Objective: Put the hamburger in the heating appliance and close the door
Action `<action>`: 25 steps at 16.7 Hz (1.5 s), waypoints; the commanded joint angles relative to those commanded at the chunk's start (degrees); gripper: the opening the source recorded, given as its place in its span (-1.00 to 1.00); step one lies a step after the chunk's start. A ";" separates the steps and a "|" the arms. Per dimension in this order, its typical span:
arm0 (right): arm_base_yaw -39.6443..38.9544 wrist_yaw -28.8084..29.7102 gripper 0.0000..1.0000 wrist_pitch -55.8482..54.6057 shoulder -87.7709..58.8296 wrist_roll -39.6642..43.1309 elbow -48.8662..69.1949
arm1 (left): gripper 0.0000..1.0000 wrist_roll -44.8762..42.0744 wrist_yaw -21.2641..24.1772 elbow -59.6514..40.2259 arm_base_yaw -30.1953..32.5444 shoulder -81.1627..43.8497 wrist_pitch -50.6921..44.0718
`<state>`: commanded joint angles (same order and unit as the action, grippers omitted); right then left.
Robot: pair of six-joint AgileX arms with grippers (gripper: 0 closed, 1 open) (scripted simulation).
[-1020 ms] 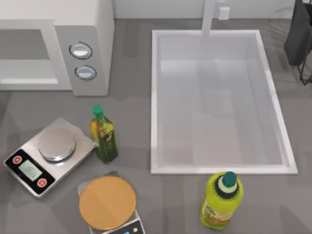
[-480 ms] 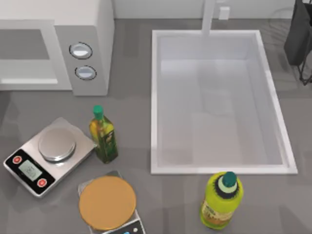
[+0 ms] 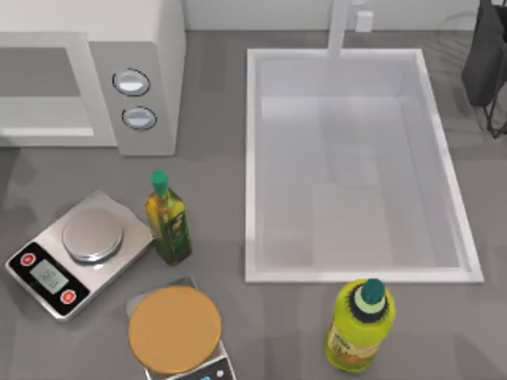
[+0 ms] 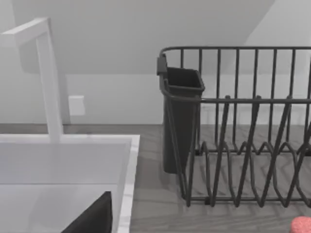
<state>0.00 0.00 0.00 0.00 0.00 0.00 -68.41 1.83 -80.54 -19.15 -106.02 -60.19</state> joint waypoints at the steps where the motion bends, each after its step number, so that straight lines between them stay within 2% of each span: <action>1: 0.00 0.00 1.00 0.00 0.00 0.00 0.00 | -1.00 1.52 0.50 -0.14 0.26 -0.83 2.95; 5: 0.00 0.00 1.00 0.00 0.00 0.00 0.00 | -1.00 9.73 3.06 0.14 1.93 -5.28 20.49; 12: 0.00 0.00 1.00 0.00 0.00 0.00 0.00 | -1.00 30.84 7.27 7.63 5.19 -12.39 65.69; 15: 0.00 0.00 1.00 0.00 0.00 0.00 0.00 | -1.00 40.57 8.44 13.27 6.28 -14.14 81.79; 20: 0.00 0.00 1.00 0.00 0.00 0.00 0.00 | -1.00 54.49 9.60 23.93 7.88 -14.56 100.06; 25: 0.00 0.00 1.00 0.00 0.00 0.00 0.00 | -1.00 62.55 9.87 31.58 8.86 -13.44 109.98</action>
<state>0.00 0.00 0.00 0.00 0.00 0.00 -5.86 11.69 -48.96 -10.28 -119.46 49.79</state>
